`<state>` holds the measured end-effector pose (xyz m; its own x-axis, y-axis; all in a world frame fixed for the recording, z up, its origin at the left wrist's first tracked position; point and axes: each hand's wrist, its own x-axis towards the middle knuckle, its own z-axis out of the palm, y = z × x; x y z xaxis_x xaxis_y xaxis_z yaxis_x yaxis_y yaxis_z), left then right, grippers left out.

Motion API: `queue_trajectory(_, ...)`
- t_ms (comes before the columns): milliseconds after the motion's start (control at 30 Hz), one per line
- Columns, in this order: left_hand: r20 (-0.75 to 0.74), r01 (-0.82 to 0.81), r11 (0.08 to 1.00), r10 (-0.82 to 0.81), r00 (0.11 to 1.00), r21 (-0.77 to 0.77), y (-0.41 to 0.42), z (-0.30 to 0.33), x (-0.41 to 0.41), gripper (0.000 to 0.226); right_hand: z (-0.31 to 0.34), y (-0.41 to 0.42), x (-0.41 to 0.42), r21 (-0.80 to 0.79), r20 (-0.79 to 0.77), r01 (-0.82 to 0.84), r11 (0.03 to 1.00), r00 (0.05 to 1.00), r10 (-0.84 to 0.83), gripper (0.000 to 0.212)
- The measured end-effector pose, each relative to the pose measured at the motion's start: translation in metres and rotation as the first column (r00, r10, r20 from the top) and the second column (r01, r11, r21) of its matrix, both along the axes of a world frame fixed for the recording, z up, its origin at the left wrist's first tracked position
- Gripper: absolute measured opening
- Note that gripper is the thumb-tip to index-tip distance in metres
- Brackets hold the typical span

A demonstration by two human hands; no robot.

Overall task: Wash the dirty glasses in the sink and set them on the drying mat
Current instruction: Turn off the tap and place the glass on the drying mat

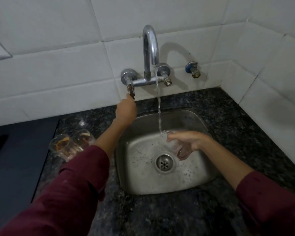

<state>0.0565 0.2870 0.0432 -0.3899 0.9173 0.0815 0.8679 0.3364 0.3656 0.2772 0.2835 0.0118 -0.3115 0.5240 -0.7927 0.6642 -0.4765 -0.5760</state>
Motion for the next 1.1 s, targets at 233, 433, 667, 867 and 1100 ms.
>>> queue_trajectory(233,0.203,0.531,0.807,-0.492,0.846,-0.258,-0.109,-0.045,0.007,0.100,0.058,-0.041,-0.057,0.446,0.530,-0.716,0.537,0.695,0.486,0.068)
queue_trajectory(433,0.504,0.073,0.962,-0.201,0.840,0.262,-0.129,-0.051,0.008,0.079,0.107,-0.065,-0.142,0.465,0.761,-0.863,0.196,0.503,0.410,0.042)
queue_trajectory(667,0.725,-0.295,0.874,-0.091,0.682,0.387,-0.125,-0.019,-0.081,0.067,0.128,-0.052,-0.213,0.805,0.277,-0.465,0.368,0.843,0.461,0.062)
queue_trajectory(867,0.636,-0.297,0.875,-0.017,0.771,0.383,-0.164,0.044,-0.229,0.074,0.140,-0.077,-0.358,0.933,0.016,-0.188,0.306,0.873,0.487,0.056)
queue_trajectory(1100,0.495,-0.709,0.670,0.550,0.673,0.219,-0.309,-0.012,-0.412,0.066,0.090,-0.123,-0.572,0.824,-0.242,-0.148,0.547,0.780,0.577,0.059)
